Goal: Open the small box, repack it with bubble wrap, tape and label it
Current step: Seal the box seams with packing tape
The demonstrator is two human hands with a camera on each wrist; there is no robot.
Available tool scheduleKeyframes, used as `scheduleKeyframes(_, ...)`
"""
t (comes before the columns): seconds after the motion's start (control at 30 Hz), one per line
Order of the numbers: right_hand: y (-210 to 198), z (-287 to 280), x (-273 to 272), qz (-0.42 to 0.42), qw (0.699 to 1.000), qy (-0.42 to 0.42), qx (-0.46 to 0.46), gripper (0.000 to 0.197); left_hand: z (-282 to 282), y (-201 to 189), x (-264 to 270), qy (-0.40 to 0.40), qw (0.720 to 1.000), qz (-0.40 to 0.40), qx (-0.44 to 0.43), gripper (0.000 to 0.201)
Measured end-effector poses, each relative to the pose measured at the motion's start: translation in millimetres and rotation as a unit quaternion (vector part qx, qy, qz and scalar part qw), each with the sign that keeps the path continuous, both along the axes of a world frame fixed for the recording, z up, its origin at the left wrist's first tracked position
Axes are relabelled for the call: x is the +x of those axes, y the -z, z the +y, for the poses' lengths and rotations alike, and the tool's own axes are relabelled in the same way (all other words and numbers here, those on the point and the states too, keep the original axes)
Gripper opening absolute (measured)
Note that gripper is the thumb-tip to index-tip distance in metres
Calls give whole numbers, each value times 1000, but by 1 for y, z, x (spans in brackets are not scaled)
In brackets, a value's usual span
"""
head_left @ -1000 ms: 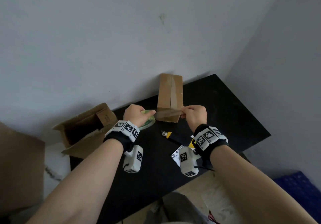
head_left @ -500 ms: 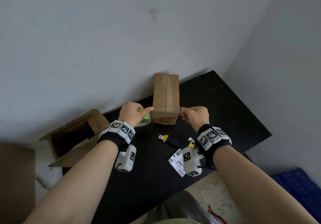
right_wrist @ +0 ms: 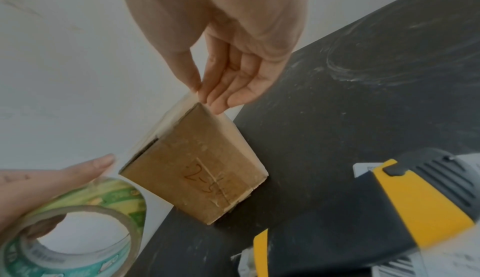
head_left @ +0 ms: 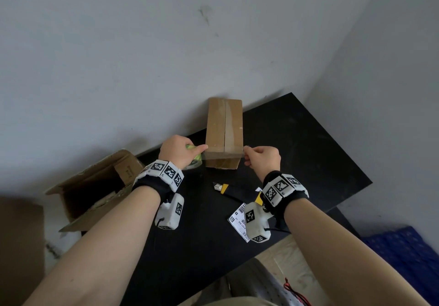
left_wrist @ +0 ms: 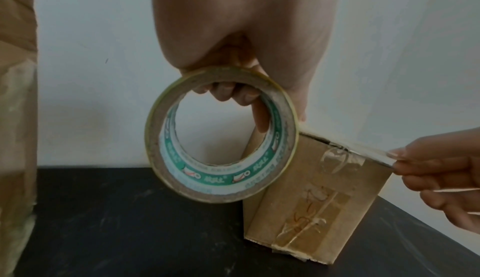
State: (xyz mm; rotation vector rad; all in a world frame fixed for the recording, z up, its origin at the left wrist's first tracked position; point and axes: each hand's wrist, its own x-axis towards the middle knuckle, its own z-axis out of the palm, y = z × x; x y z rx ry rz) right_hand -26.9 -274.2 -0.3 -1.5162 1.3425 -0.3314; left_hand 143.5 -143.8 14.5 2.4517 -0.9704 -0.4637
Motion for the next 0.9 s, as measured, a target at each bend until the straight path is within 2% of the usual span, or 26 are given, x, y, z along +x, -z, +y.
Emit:
scheduleKeyframes(0.3, 7, 0, -2, 10, 1000, -9, -8, 25, -7, 4, 6, 12, 1000, 3, 27, 44)
scheduleKeyframes(0.57, 7, -3, -4, 27, 999, -26, -16, 24, -8, 6, -1, 22, 996, 82, 19, 35)
scheduleKeyframes(0.8, 3, -19, -14, 72, 997, -38, -17, 30, -13, 5, -25, -2, 995, 97, 35, 55)
scheduleKeyframes(0.9, 4, -26, -15, 88, 995, -47, -10, 40, -15, 5, -33, -5, 992, 116, 54, 54)
